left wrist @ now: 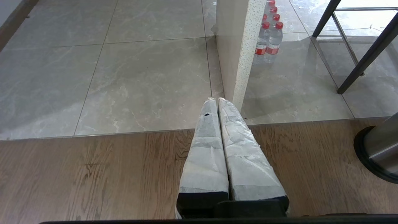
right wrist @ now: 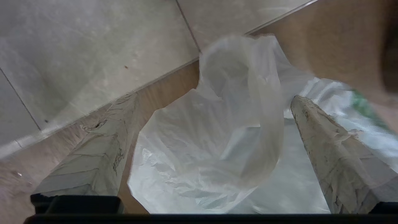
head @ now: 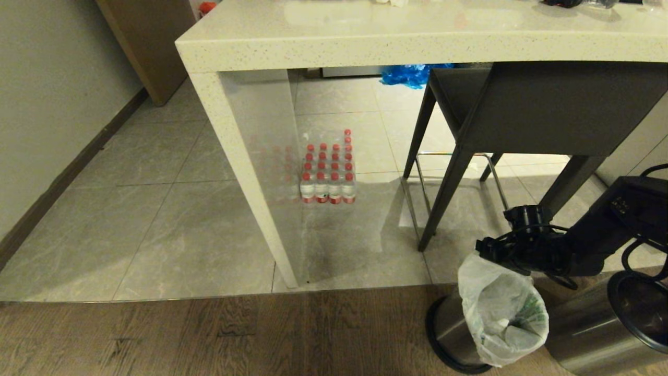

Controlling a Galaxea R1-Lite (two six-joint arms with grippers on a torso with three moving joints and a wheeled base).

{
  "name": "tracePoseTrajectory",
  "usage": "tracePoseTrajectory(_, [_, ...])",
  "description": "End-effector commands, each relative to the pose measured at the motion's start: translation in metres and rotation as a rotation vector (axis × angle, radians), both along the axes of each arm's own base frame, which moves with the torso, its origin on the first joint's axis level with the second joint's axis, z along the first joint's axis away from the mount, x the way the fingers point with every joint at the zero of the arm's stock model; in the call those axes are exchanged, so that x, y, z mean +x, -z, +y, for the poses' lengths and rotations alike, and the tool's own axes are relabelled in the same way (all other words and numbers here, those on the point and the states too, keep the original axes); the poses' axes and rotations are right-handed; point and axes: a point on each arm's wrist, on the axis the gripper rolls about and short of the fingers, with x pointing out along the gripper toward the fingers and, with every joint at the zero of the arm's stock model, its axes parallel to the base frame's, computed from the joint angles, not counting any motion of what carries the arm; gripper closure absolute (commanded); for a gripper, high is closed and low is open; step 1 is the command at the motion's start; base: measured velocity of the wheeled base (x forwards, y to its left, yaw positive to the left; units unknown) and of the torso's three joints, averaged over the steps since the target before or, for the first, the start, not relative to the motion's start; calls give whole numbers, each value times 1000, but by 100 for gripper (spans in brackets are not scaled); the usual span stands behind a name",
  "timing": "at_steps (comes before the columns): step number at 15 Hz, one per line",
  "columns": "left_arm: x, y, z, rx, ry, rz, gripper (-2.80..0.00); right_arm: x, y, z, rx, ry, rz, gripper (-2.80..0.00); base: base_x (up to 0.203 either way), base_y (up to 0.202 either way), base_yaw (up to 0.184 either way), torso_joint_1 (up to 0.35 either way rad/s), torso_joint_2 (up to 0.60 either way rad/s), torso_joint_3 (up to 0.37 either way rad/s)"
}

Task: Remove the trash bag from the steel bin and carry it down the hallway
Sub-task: Pick up the trash bag

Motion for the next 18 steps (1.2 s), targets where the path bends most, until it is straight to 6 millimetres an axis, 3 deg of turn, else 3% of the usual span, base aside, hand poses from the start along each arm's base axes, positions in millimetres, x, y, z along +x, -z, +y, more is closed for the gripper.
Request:
tracePoseTrajectory(1, [0, 0, 0, 0, 0, 0, 0, 7, 16, 6, 12, -2, 17, -280, 0, 0, 0, 0, 0, 0])
tracePoseTrajectory(4, [0, 0, 0, 0, -1, 0, 0, 11, 24, 12, 2, -4, 21, -280, 0, 0, 0, 0, 0, 0])
tracePoseTrajectory(10, [0, 0, 0, 0, -1, 1, 0, 3, 6, 12, -35, -2, 18, -280, 0, 0, 0, 0, 0, 0])
tracePoseTrajectory(18, [0, 0, 0, 0, -1, 0, 0, -1, 8, 18, -75, 10, 55, -280, 0, 0, 0, 0, 0, 0])
